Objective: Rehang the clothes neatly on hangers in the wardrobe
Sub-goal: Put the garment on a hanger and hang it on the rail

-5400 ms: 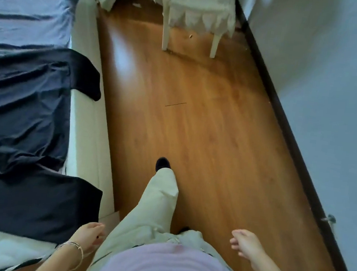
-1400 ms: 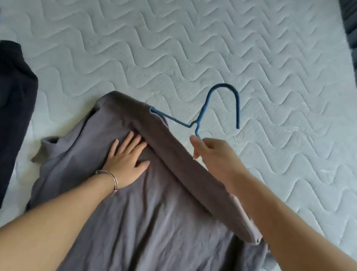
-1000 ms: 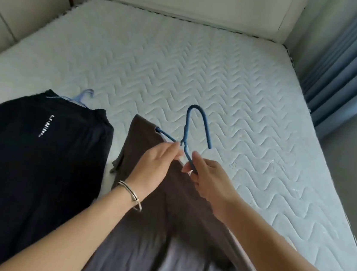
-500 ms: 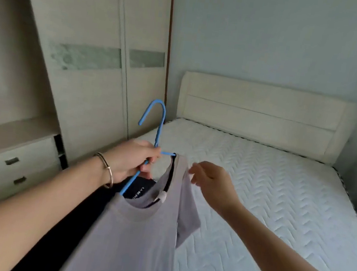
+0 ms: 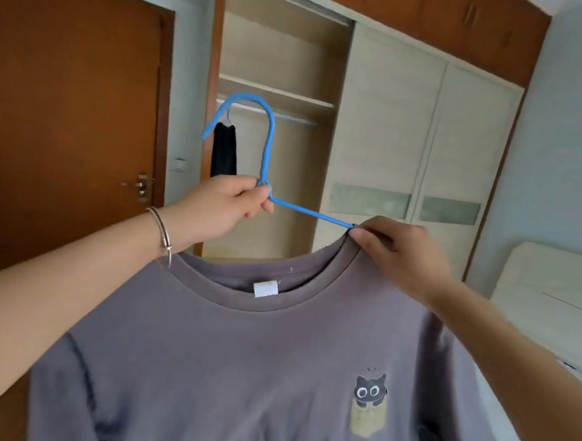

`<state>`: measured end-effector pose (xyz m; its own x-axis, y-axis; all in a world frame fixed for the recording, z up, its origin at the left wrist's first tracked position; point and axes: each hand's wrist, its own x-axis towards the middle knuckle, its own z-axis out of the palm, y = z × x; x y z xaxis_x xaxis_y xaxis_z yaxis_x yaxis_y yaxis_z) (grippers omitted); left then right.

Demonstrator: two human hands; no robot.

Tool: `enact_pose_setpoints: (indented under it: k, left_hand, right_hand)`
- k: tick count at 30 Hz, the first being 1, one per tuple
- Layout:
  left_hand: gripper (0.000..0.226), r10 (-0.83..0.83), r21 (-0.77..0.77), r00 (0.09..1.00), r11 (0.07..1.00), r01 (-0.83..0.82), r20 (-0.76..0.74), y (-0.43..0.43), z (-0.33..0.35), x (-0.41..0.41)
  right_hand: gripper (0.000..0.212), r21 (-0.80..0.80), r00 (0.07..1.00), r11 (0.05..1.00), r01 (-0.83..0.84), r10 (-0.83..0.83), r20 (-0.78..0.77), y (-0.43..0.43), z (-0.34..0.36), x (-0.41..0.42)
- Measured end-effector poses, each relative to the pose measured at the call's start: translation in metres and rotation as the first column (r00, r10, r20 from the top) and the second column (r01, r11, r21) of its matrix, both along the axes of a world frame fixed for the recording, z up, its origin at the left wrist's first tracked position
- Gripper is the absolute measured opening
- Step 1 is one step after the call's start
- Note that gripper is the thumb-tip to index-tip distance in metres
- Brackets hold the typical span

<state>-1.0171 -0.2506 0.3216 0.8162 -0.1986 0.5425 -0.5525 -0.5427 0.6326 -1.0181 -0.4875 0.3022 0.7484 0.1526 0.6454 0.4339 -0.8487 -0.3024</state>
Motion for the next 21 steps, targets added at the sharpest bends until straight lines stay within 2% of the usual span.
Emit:
enact_pose_setpoints:
  k: [5,11,14,18,21]
  left_hand:
    - [0.034,0.117,0.085,0.991,0.989,-0.122,0.064,0.104,0.013,0.044]
    - [0.035,0.207,0.131,0.970,0.966,-0.223,0.129,0.206,0.026,0.101]
    - [0.034,0.224,0.156,0.966,0.957,-0.243,0.131,0.246,0.026,0.126]
    - [0.032,0.214,0.158,0.969,0.960,-0.231,0.120,0.298,0.018,0.164]
    - [0.032,0.229,0.182,0.959,0.949,-0.258,0.165,0.333,0.009,0.197]
  right_hand:
    - [0.029,-0.042,0.993,0.996,-0.085,0.088,0.079,0.105,0.012,0.061]
    - [0.021,0.055,0.963,0.990,-0.132,0.115,0.243,0.217,0.003,0.132]
    - [0.021,0.099,0.961,0.982,-0.161,0.133,0.242,0.258,-0.002,0.164]
    - [0.018,0.143,0.937,0.946,-0.290,0.251,0.244,0.304,-0.007,0.203]
    - [0.020,0.218,0.932,0.921,-0.324,0.270,0.244,0.339,-0.012,0.239]
